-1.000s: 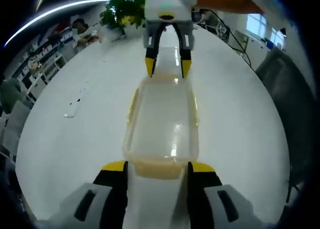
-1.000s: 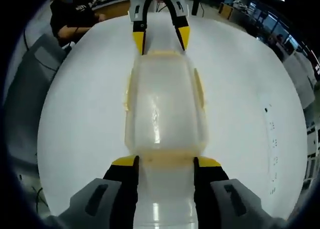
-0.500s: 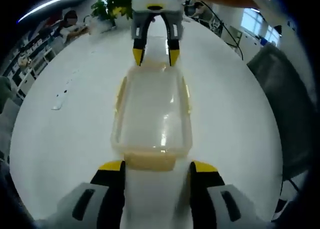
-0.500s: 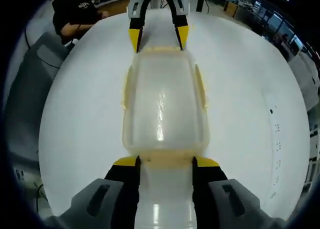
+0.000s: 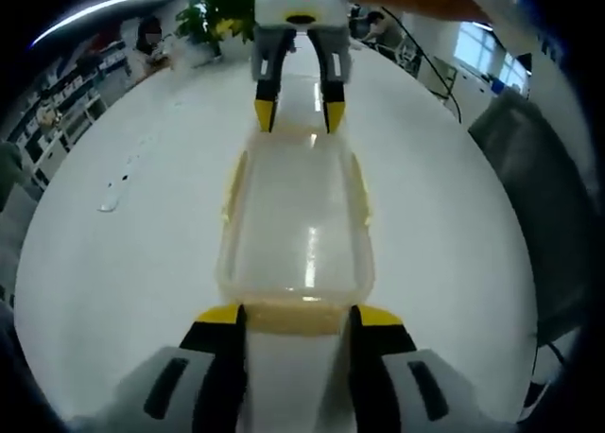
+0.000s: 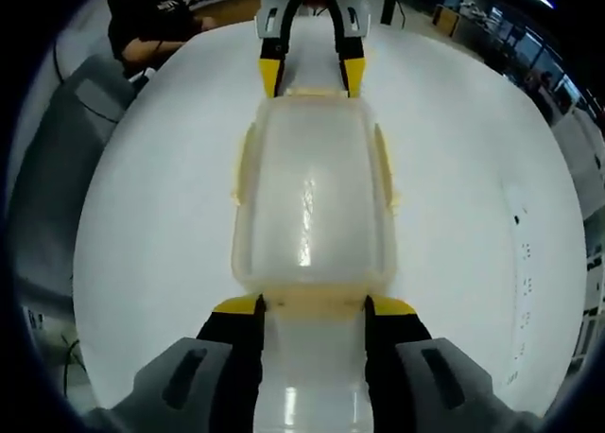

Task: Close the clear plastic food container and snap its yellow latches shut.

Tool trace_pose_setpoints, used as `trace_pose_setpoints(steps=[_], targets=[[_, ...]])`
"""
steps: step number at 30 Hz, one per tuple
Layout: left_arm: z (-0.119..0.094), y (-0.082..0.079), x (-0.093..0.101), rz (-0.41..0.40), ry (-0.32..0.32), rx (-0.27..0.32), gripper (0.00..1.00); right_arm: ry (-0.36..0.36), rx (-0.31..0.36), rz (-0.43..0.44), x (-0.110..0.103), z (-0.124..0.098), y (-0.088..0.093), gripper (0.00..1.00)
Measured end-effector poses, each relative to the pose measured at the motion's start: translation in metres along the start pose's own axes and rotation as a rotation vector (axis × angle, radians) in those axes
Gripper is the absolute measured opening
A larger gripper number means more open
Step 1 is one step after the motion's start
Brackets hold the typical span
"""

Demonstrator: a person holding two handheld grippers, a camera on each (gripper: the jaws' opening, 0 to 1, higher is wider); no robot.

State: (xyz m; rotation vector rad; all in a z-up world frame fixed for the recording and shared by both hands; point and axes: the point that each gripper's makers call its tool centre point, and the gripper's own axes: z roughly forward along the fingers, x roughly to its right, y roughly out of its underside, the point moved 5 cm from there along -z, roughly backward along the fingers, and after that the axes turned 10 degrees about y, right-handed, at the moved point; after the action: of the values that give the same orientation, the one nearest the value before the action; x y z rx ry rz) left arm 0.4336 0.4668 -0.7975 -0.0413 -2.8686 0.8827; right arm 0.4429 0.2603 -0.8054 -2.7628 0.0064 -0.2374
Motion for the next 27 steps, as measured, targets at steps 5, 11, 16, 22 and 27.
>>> trace_pose_setpoints(steps=[5,11,16,22,27], targets=[[0.002,-0.003,0.002,-0.004,-0.006,-0.026,0.34,0.001,-0.033,-0.019,-0.001,0.001,-0.003,0.39],[0.002,0.001,-0.001,-0.014,-0.003,-0.021,0.33,0.005,-0.037,-0.003,-0.004,0.0,-0.003,0.38],[0.002,0.003,0.001,-0.025,0.001,-0.005,0.33,0.007,-0.032,0.003,-0.008,0.0,-0.004,0.37],[0.003,0.006,0.008,-0.038,-0.001,0.023,0.33,0.011,-0.033,0.009,-0.014,-0.001,-0.004,0.37],[0.005,0.002,0.014,-0.019,-0.003,-0.008,0.33,0.0,-0.026,-0.016,-0.021,-0.002,-0.006,0.37]])
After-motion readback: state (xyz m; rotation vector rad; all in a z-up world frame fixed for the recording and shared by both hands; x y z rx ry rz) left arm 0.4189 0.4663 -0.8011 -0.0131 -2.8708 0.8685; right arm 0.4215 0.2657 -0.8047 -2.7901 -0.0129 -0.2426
